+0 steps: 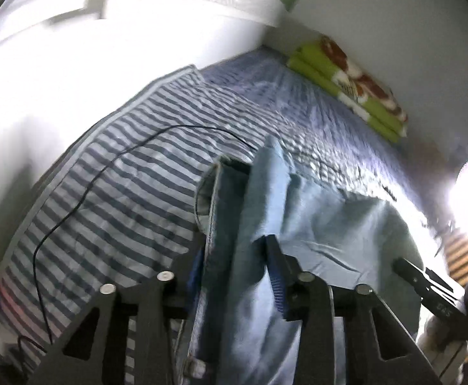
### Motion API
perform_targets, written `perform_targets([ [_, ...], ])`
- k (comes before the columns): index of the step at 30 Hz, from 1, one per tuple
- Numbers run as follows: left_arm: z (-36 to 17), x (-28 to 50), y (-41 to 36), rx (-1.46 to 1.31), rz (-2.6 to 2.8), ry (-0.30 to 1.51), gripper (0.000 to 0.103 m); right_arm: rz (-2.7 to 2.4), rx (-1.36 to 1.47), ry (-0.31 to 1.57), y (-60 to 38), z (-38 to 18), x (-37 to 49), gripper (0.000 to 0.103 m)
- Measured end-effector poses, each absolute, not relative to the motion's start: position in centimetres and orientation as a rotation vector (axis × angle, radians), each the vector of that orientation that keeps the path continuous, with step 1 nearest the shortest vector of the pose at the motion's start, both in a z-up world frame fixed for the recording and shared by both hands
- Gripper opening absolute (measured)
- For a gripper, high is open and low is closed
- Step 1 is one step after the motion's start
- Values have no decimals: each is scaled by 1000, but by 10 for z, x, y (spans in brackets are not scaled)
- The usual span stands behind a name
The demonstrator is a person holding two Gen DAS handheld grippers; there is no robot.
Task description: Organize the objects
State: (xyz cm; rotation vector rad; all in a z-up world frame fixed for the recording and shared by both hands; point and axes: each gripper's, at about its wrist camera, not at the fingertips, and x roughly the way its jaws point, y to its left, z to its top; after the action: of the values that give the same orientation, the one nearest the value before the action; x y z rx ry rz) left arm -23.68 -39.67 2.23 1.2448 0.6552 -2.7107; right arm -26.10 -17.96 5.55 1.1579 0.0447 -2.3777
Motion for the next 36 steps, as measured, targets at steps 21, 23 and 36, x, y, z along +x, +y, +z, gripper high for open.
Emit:
perform_targets([
  [21,21,-104,-325,1393,-2729,224,54,-2340,1075,322,-124,47,-131,43],
  [23,17,-85,-325,1404,-2714,247,54,-2349,1114,307,-108,47,-119,43],
  [36,97,94,-222,1258,-2815,142,80,-2348,1057,64,-7,107,33,43],
])
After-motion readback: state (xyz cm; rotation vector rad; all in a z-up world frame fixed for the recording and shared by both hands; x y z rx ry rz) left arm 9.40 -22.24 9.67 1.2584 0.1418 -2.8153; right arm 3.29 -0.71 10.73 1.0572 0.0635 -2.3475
